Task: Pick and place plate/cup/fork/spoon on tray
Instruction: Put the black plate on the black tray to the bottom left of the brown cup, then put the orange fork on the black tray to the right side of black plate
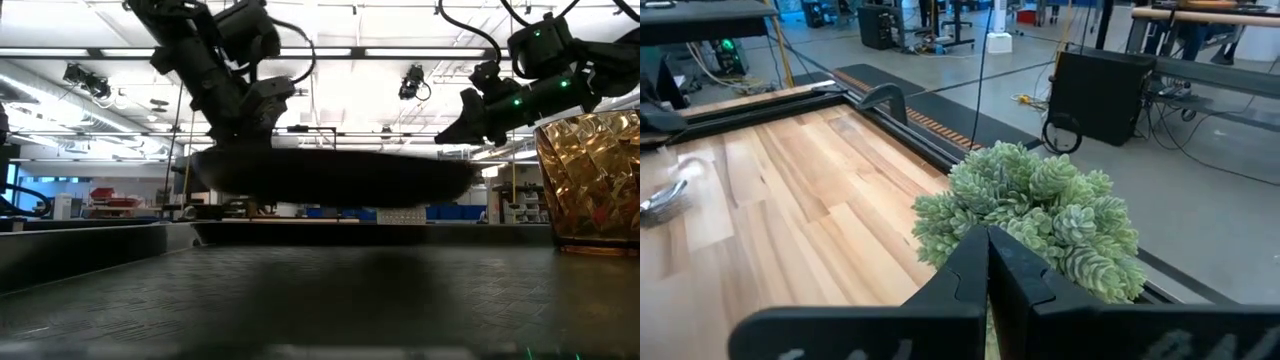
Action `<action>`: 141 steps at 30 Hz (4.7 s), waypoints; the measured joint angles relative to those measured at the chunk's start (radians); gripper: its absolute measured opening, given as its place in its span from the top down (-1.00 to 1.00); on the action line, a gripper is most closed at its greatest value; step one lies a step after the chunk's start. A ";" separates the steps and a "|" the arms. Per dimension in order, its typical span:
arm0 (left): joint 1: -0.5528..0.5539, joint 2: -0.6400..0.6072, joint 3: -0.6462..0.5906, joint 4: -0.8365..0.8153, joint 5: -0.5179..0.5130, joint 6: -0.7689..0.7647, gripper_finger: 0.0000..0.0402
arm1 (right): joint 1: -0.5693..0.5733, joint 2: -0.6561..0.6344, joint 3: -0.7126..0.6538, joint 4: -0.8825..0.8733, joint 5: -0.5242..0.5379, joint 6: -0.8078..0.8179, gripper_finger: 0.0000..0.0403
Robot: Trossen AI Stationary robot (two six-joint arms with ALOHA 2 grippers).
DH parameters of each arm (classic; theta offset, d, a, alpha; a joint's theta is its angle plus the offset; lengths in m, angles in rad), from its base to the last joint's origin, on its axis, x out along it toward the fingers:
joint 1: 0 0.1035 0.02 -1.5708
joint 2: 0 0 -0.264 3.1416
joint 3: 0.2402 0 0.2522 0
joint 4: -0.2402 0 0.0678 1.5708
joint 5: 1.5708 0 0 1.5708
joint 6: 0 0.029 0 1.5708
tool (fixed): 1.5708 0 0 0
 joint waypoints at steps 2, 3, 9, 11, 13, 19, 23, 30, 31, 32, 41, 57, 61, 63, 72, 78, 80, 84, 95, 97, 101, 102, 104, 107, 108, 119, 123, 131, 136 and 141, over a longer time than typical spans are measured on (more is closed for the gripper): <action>-0.022 0.020 0.024 -0.020 -0.020 -0.004 0.94 | 0.000 -0.001 0.000 0.002 -0.001 -0.001 0.96; -0.032 0.033 0.040 -0.024 -0.029 -0.002 0.94 | 0.001 -0.001 0.000 0.002 -0.007 -0.001 0.96; -0.086 0.141 0.172 -0.081 -0.053 0.004 0.94 | 0.001 -0.010 0.001 0.001 -0.018 -0.011 0.96; -0.105 0.185 0.219 -0.100 -0.060 0.013 0.94 | 0.001 -0.010 0.001 0.000 -0.018 -0.017 0.96; -0.124 0.223 0.263 -0.124 -0.062 0.012 0.94 | 0.001 -0.010 0.001 0.000 -0.018 -0.019 0.96; -0.177 0.324 0.367 -0.144 -0.064 0.013 0.94 | 0.006 -0.013 0.001 -0.001 -0.022 -0.018 0.96; -0.198 0.362 0.407 -0.130 -0.066 0.015 0.94 | 0.008 -0.016 0.001 0.001 -0.023 -0.018 0.96; -0.215 0.399 0.423 -0.099 -0.080 -0.014 0.94 | 0.013 -0.016 0.000 0.001 -0.026 -0.018 0.96; -0.219 0.401 0.422 -0.103 -0.081 -0.018 0.94 | 0.015 -0.016 0.000 0.003 -0.026 -0.017 0.96; -0.221 0.405 0.423 -0.088 -0.081 -0.019 0.94 | 0.016 -0.016 0.000 0.004 -0.026 -0.017 0.96; -0.237 0.409 0.422 -0.031 -0.081 -0.026 0.93 | 0.021 -0.019 0.000 0.016 -0.026 -0.018 0.96; -0.250 0.413 0.422 0.006 -0.081 -0.063 0.92 | 0.023 -0.019 0.000 0.017 -0.026 -0.017 0.96; -0.250 0.413 0.422 0.008 -0.082 -0.075 0.92 | 0.023 -0.019 0.000 0.016 -0.033 -0.017 0.96; -0.252 0.413 0.422 0.010 -0.082 -0.080 0.92 | 0.023 -0.019 0.000 0.017 -0.040 -0.017 0.96; -0.261 0.446 0.420 0.033 -0.072 -0.107 0.92 | 0.023 -0.019 0.000 0.021 -0.041 -0.017 0.96; -0.265 0.451 0.421 0.089 -0.072 -0.101 0.92 | 0.023 -0.019 0.000 0.023 -0.043 -0.017 0.96; -0.266 0.463 0.422 0.106 -0.063 -0.104 0.92 | 0.023 -0.019 0.000 0.024 -0.043 -0.017 0.96; -0.266 0.481 0.424 0.123 -0.042 -0.106 0.92 | 0.023 -0.019 0.000 0.025 -0.043 -0.015 0.96; -0.266 0.494 0.440 0.130 -0.039 -0.074 0.92 | 0.028 -0.019 0.000 0.027 -0.044 -0.015 0.96; -0.266 0.497 0.440 0.127 -0.043 -0.075 0.91 | 0.028 -0.019 0.000 0.028 -0.045 -0.014 0.96; -0.266 0.497 0.440 0.130 -0.056 -0.073 0.79 | 0.028 -0.019 0.000 0.027 -0.045 -0.008 0.96; -0.266 0.497 0.440 0.129 -0.058 -0.073 0.74 | 0.028 -0.019 0.000 0.027 -0.046 -0.008 0.96; -0.266 0.497 0.440 0.130 -0.060 -0.070 0.65 | 0.028 -0.019 0.000 0.027 -0.047 -0.008 0.96; -0.266 0.497 0.440 0.129 -0.061 -0.047 0.52 | 0.028 -0.019 0.000 0.027 -0.048 -0.008 0.96; -0.266 0.497 0.440 0.129 -0.061 -0.041 0.49 | 0.028 -0.019 0.000 0.027 -0.048 -0.008 0.96; -0.250 0.422 0.439 0.093 -0.073 0.108 0.39 | 0.028 -0.019 0.000 0.023 -0.047 -0.008 0.96; -0.267 0.367 0.438 -0.023 -0.179 0.193 0.39 | 0.027 -0.019 0.000 0.024 -0.047 -0.008 0.96; -0.339 0.259 0.438 -0.253 -0.428 0.285 0.39 | 0.027 -0.019 0.000 0.022 -0.047 -0.008 0.96; -0.350 0.202 0.347 -0.302 -0.478 0.266 0.39 | 0.027 -0.019 0.000 0.019 -0.047 -0.008 0.96; -0.350 0.124 0.216 -0.285 -0.492 0.156 0.39 | 0.027 -0.019 0.000 0.013 -0.047 -0.008 0.96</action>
